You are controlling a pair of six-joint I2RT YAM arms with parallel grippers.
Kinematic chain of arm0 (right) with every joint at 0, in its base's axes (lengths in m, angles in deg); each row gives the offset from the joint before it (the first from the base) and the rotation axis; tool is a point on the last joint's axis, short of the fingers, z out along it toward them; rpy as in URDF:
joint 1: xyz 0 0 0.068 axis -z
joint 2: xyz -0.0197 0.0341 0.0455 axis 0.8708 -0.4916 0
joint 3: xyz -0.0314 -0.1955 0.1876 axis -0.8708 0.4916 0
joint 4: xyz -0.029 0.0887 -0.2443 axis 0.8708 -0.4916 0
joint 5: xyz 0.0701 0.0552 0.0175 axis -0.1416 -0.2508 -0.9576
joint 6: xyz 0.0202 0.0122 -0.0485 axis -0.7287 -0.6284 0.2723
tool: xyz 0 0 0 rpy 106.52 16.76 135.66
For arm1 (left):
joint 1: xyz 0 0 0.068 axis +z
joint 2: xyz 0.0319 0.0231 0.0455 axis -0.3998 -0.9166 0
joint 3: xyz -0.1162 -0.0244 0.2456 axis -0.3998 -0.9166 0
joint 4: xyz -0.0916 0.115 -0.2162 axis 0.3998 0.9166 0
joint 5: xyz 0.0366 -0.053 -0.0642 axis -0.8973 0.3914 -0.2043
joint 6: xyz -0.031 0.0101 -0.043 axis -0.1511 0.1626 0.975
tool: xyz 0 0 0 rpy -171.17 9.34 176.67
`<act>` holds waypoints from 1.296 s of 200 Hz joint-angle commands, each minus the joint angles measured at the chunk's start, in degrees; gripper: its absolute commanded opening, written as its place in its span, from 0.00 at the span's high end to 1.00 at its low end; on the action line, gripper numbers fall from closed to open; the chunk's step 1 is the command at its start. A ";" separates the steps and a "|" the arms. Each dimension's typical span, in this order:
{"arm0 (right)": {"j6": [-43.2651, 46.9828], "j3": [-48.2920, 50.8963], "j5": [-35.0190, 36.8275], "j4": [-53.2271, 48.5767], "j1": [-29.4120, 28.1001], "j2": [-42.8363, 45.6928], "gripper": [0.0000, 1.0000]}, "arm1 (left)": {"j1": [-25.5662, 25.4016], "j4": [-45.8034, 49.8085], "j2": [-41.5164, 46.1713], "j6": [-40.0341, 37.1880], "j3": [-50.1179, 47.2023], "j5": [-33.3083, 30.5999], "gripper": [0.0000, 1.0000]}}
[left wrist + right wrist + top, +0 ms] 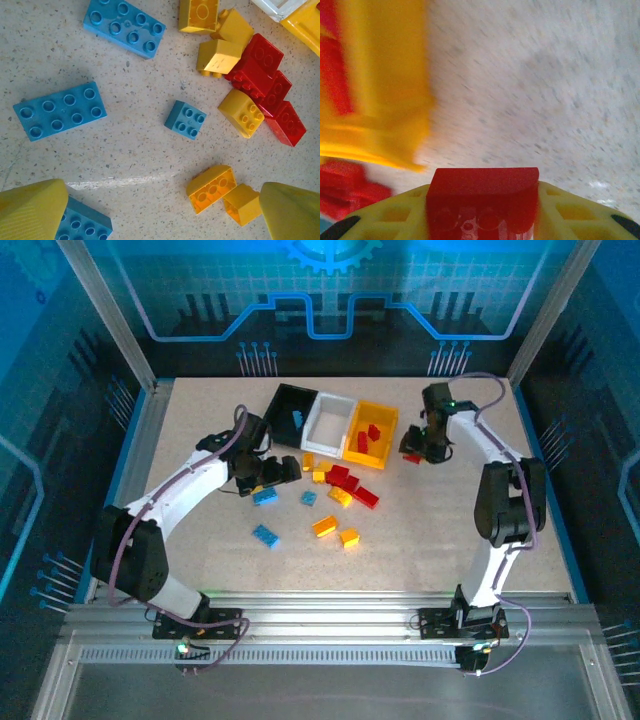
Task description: Sort the legos into containers by color
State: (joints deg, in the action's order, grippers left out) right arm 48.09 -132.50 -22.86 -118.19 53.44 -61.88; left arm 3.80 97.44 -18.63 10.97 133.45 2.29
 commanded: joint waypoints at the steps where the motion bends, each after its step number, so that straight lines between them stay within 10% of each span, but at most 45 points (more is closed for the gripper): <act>1: -3.01 -6.60 -5.55 -2.03 -2.36 -1.17 0.54 | 1.04 -0.20 2.34 2.25 -1.79 0.96 0.01; 100: -5.71 -26.39 -8.71 -6.29 -6.78 -20.02 0.53 | 3.85 5.09 5.07 4.01 -8.76 0.67 0.01; 140: -5.16 -27.54 -8.45 -7.55 -6.82 -20.40 0.36 | 4.61 4.59 6.36 4.65 -10.69 2.16 0.01; 201: 1.50 -19.71 -9.48 -9.71 -8.95 -10.13 0.32 | 4.13 2.36 6.98 8.57 -16.08 4.19 0.01; 259: 10.71 0.55 -1.93 -17.52 -23.68 -0.07 0.24 | 3.87 3.28 7.18 5.12 -13.74 1.72 0.01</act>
State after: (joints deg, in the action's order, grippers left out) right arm 54.74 -139.32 -27.69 -130.28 35.65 -65.73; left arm 7.86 99.70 -12.58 17.50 117.78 4.87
